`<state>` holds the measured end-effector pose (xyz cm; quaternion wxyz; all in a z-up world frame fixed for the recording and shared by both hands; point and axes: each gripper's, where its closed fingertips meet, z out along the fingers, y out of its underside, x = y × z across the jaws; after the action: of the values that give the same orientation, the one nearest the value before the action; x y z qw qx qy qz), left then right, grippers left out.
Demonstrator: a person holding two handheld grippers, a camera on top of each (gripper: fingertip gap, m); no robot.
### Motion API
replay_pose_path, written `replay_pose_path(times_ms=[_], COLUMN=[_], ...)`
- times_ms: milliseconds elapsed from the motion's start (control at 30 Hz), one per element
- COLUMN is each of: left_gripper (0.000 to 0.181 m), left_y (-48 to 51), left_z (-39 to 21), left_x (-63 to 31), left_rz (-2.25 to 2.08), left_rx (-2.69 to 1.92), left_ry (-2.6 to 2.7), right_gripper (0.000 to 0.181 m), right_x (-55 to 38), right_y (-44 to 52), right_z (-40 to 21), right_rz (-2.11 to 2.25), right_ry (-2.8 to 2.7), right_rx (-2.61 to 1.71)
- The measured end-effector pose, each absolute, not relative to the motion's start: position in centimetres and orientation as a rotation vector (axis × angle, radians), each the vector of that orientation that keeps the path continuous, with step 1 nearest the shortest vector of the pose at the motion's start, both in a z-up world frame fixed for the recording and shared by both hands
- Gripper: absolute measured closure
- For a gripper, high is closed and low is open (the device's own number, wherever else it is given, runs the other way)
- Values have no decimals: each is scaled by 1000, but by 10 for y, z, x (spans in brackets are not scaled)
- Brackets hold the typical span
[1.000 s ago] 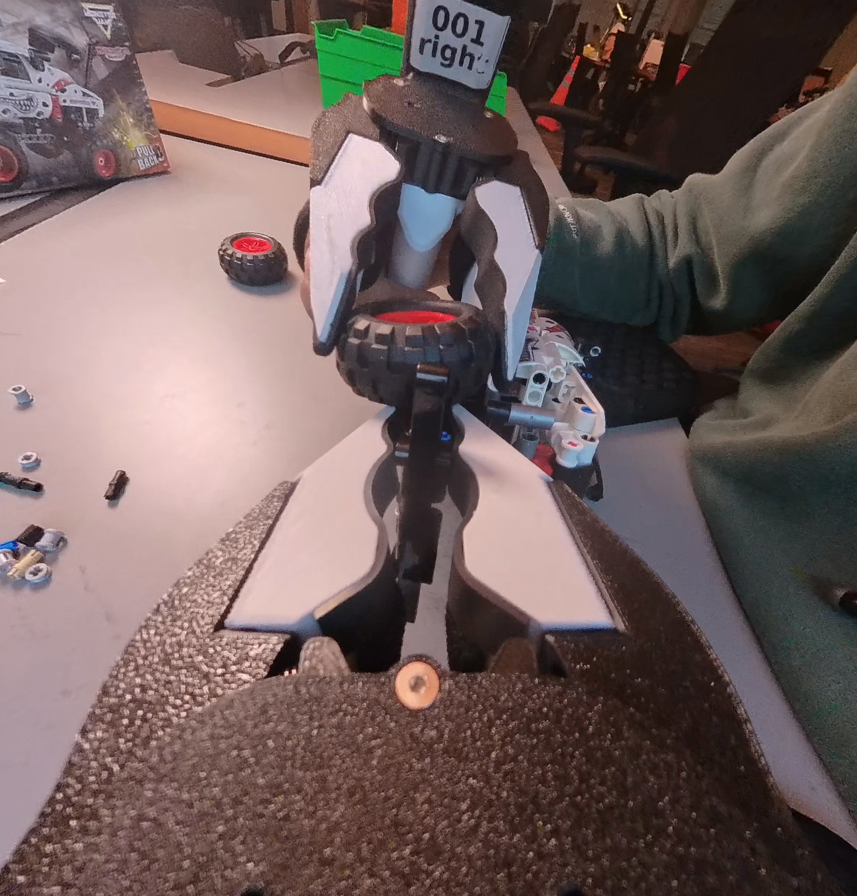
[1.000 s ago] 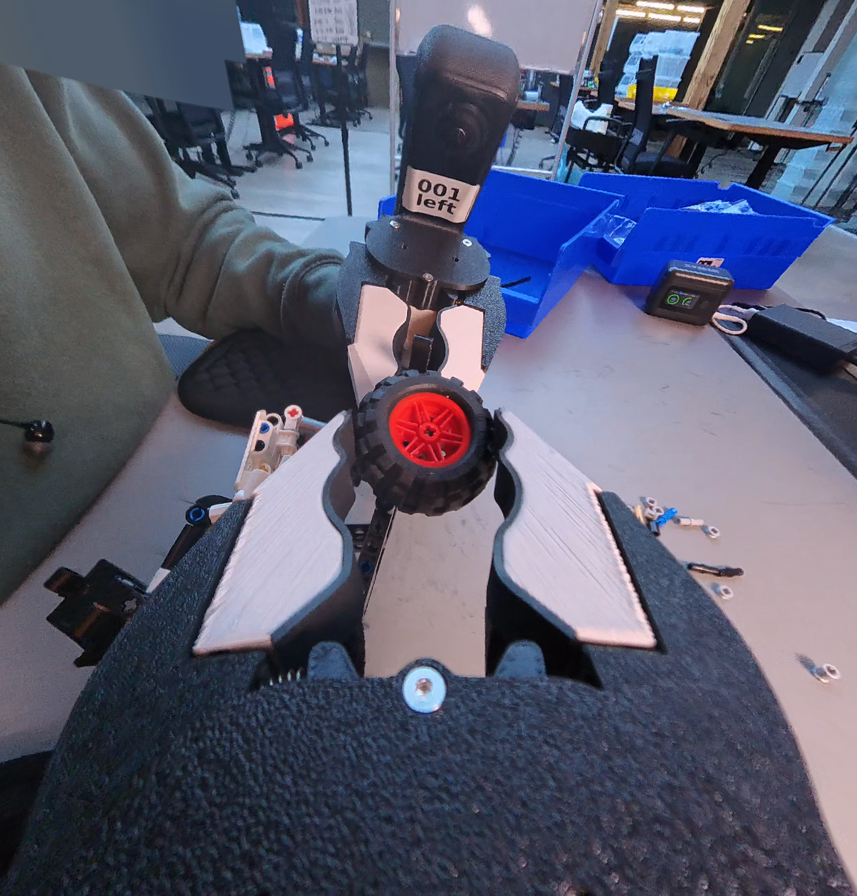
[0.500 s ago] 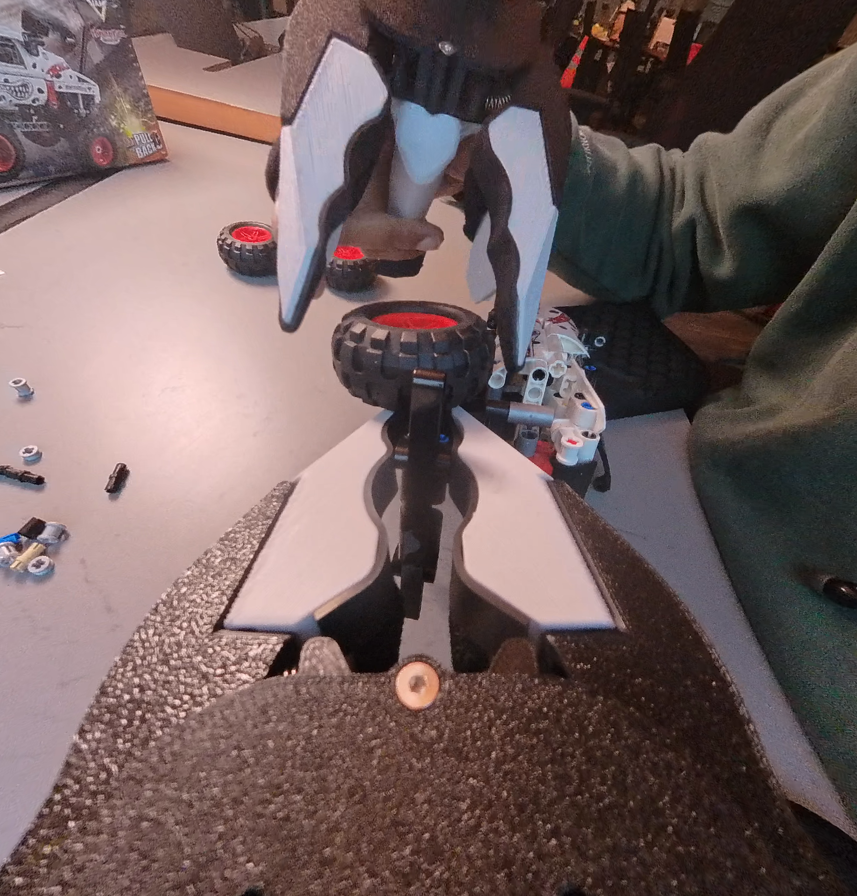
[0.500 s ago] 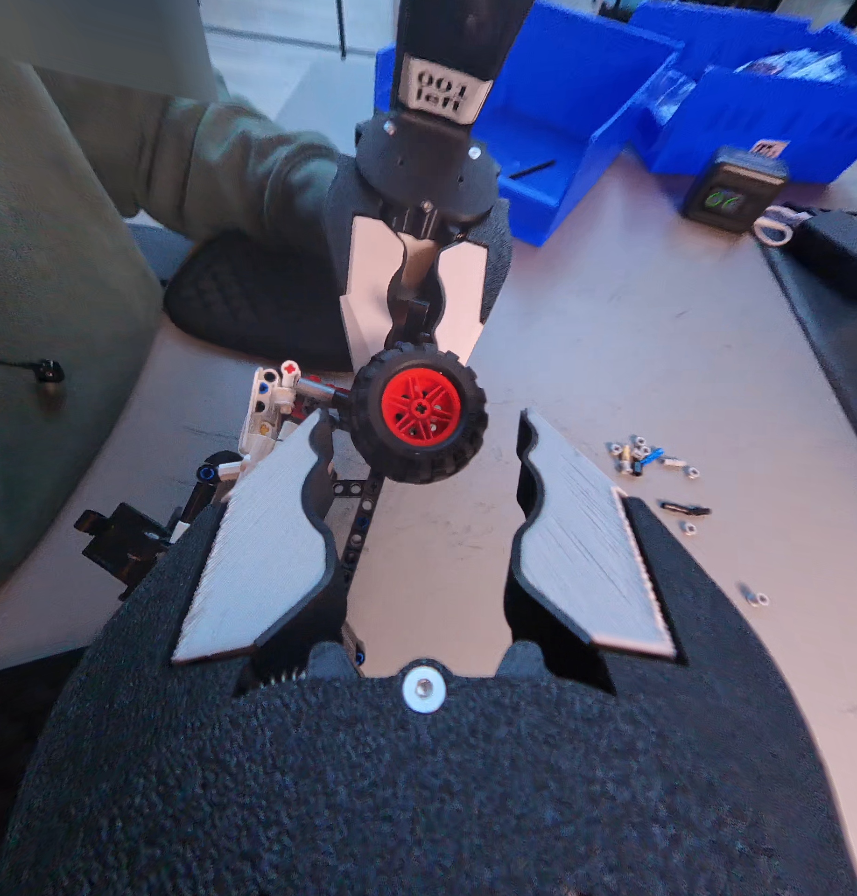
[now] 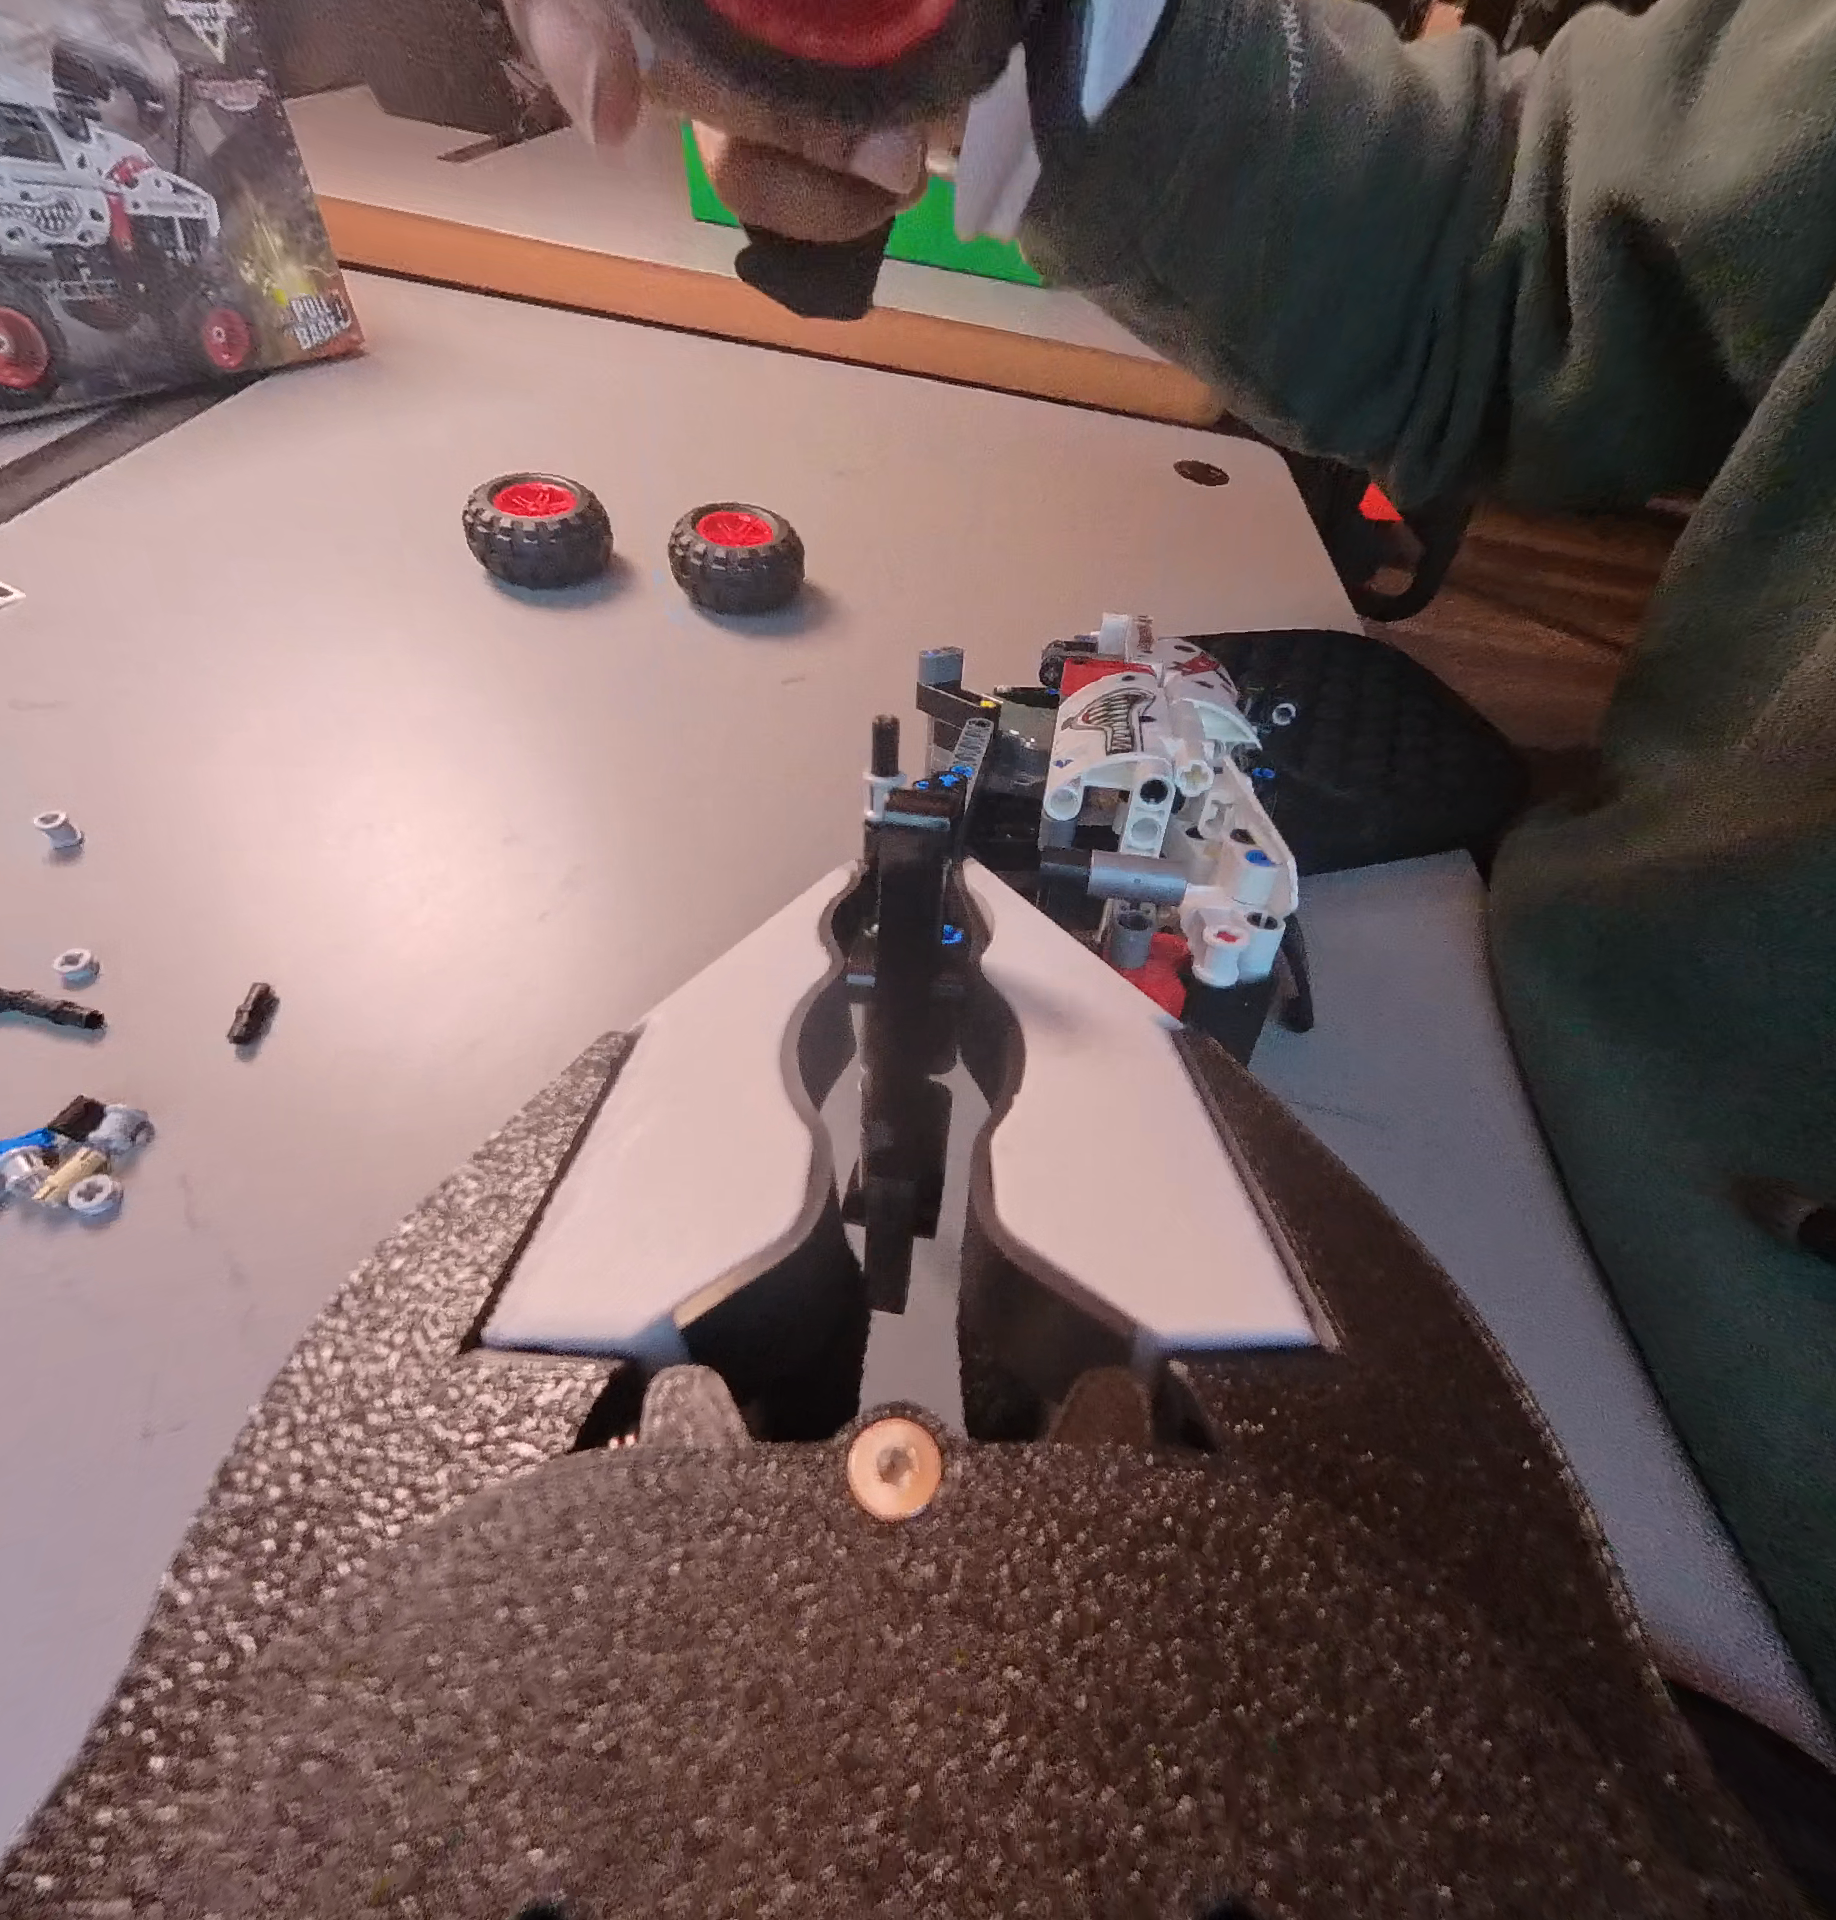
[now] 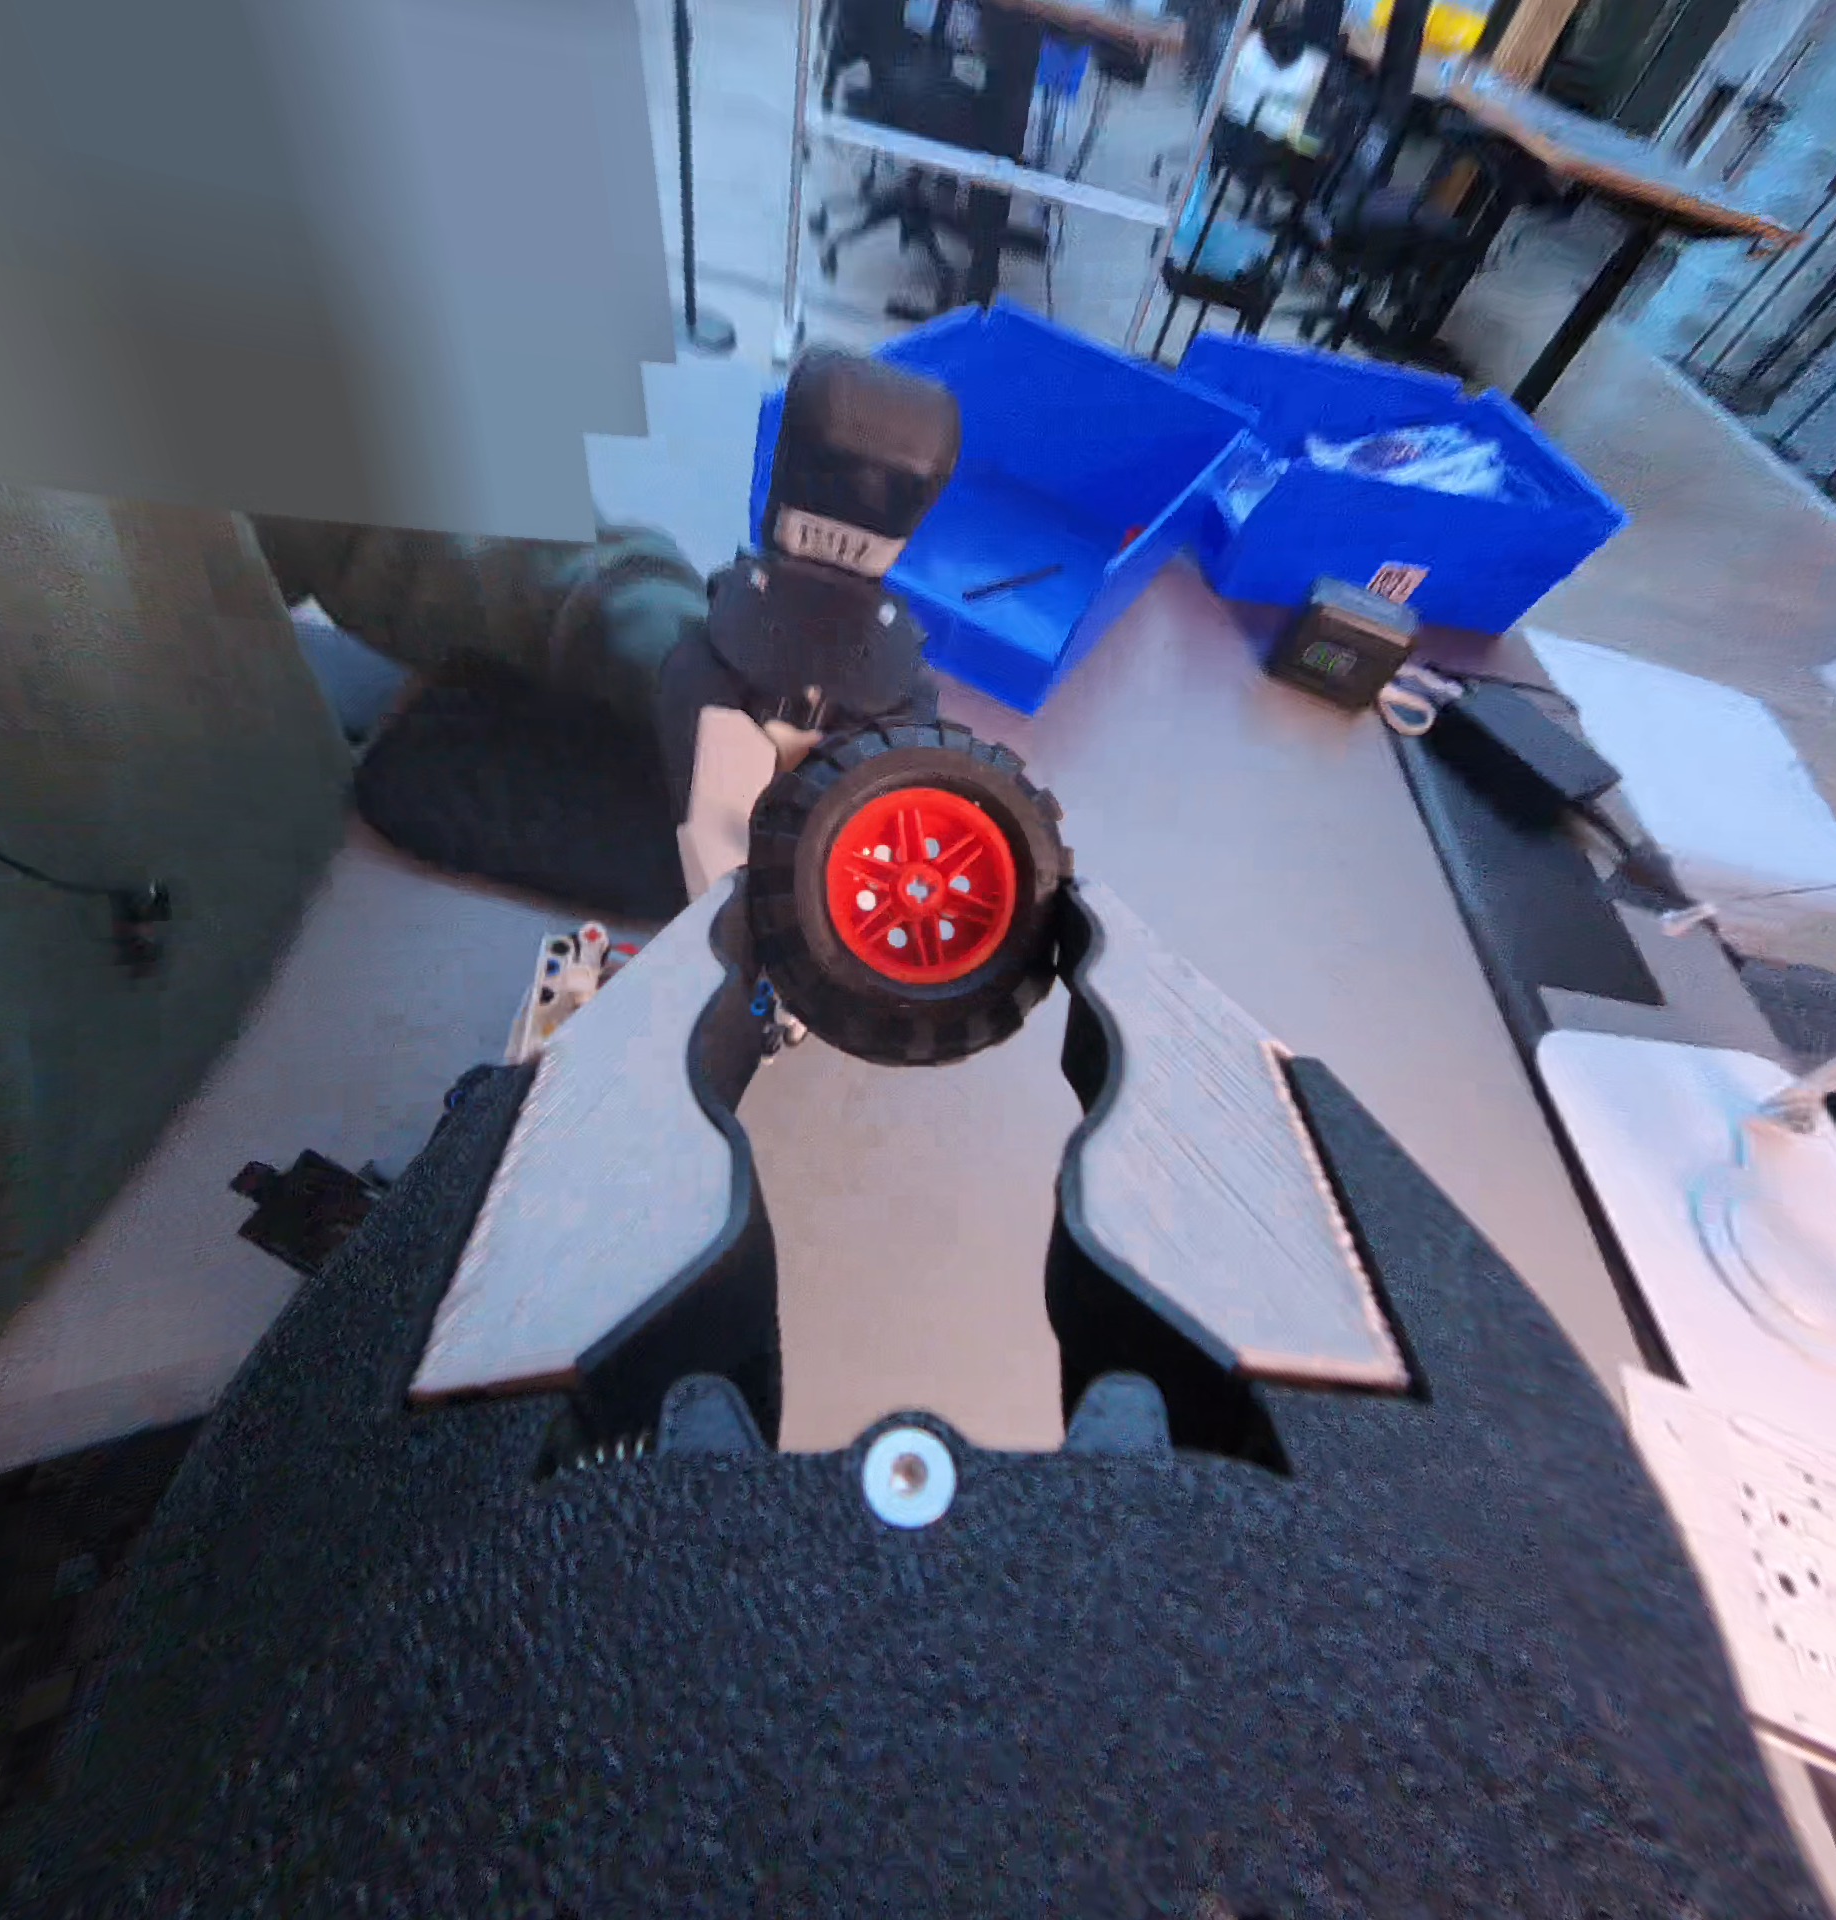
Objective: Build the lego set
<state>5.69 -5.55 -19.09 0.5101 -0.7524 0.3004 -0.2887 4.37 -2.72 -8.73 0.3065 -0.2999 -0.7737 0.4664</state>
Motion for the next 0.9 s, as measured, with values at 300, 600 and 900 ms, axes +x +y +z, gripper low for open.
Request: replay_pose_path(times_ms=[300,600,900], left_gripper=[168,142,142], left_y=[-52,-48,-50], left_z=[-189,-181,-178], left_x=[52,39,16], left_rz=[-683,-661,-658], left_rx=[-1819,-1796,-1802], left_ry=[691,625,606], right_gripper=[120,119,119], right_x=[47,98,151], right_y=[-18,109,157], right_z=[-97,-161,-210], right_rz=[1466,742,599], right_ry=[-1849,-1819,-1764], right_rx=[-1007,-1375,-1675])
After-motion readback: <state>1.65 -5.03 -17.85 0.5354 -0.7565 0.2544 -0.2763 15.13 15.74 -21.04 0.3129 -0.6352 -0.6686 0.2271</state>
